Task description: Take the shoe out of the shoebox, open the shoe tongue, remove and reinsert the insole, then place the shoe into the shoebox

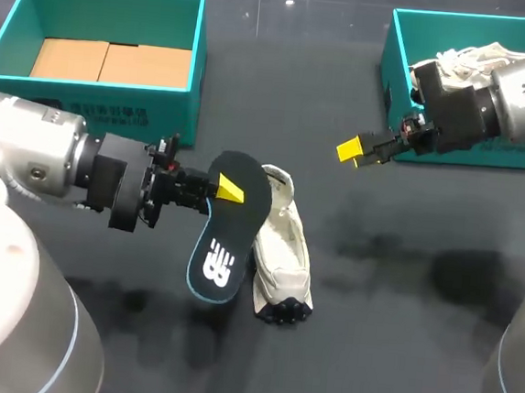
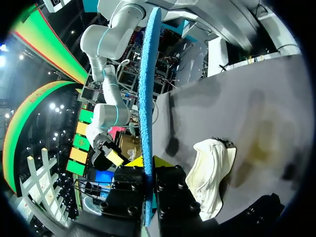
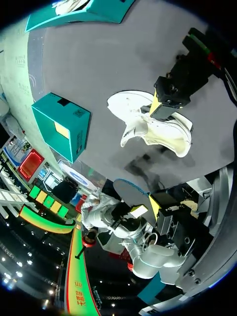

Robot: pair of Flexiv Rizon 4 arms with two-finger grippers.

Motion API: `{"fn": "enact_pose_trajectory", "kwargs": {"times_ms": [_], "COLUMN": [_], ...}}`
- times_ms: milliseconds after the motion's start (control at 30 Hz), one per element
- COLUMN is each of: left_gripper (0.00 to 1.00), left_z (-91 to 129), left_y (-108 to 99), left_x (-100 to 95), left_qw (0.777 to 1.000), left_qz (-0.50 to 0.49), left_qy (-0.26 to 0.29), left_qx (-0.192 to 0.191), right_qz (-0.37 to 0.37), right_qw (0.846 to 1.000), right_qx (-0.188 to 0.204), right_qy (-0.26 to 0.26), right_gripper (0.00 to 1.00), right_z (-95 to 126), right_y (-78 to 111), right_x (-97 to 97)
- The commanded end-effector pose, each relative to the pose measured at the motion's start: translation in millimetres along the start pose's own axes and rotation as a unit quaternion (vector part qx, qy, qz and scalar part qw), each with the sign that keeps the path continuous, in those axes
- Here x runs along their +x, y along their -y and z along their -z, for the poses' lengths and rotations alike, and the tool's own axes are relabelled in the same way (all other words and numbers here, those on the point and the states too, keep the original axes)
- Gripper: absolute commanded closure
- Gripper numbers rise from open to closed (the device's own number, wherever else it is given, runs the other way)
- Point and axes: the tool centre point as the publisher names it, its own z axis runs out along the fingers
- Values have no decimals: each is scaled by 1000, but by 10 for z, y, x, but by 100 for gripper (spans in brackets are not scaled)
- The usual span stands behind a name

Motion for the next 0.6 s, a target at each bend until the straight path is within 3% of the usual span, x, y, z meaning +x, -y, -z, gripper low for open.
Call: {"fn": "enact_pose_trajectory", "kwargs": {"times_ms": [33, 100, 233, 400, 467, 600], "left_gripper": [100, 100, 100, 100, 100, 100], "left_z": [4, 0, 8, -14, -23, -23], "left_y": [215, 284, 414, 532, 534, 534], "left_x": [111, 157, 264, 334, 366, 366], "left_qw": [999, 998, 992, 984, 984, 984], "left_qz": [37, 55, 124, 177, 174, 174], "left_qy": [0, -3, -8, -9, -21, -21], "left_qx": [12, 1, -22, 33, 33, 33], "right_qz": [64, 50, 82, 114, 95, 95], "right_qw": [995, 994, 989, 982, 981, 981], "right_qx": [46, 51, 55, 71, 99, 99], "right_qy": [54, 88, 108, 136, 137, 137], "right_gripper": [0, 0, 0, 0, 0, 0], "right_z": [-29, -17, 20, 50, 29, 29], "right_y": [108, 183, 311, 419, 501, 501], "right_x": [57, -6, -63, -193, -361, -361]}}
